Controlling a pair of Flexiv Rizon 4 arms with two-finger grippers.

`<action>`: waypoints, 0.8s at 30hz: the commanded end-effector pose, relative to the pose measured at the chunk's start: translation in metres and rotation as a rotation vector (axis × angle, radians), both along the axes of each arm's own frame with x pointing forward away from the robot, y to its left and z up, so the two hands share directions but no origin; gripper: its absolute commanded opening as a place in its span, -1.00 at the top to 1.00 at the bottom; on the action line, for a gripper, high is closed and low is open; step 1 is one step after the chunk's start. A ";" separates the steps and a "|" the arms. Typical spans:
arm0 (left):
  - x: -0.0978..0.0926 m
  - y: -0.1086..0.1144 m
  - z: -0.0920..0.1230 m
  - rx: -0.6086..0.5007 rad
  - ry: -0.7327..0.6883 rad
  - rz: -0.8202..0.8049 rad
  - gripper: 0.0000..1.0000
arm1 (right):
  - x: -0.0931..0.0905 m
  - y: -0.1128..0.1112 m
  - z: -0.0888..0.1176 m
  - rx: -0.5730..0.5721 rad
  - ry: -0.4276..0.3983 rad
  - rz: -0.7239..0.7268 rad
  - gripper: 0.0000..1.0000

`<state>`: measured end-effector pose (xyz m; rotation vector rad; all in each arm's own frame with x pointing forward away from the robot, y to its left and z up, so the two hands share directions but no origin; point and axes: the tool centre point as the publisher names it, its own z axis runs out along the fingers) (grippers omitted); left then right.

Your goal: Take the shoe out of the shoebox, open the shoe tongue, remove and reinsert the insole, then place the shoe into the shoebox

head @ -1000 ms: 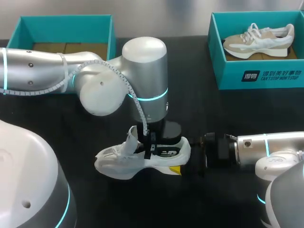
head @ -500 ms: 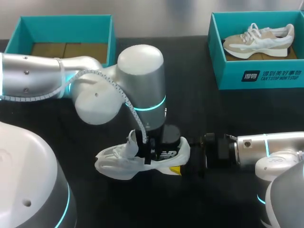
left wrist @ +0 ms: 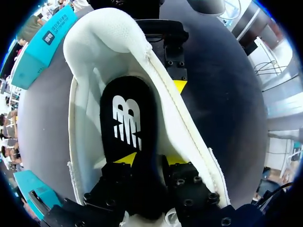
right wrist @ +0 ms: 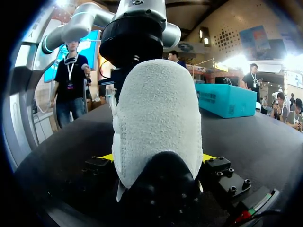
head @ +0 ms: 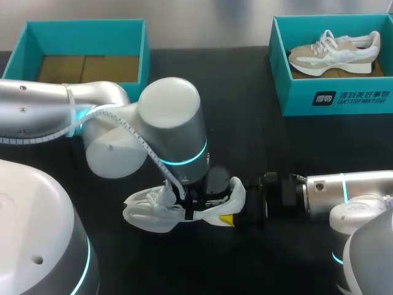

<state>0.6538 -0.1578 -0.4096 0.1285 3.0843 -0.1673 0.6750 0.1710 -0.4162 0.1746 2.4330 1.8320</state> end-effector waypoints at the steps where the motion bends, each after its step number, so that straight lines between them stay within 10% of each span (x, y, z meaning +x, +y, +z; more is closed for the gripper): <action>1: 0.008 0.003 -0.034 0.008 -0.070 0.023 0.32 | 0.000 -0.001 0.000 -0.005 0.003 0.001 1.00; 24: 0.051 0.009 -0.011 -0.045 -0.075 0.111 0.98 | 0.000 -0.001 0.000 -0.005 0.003 0.001 1.00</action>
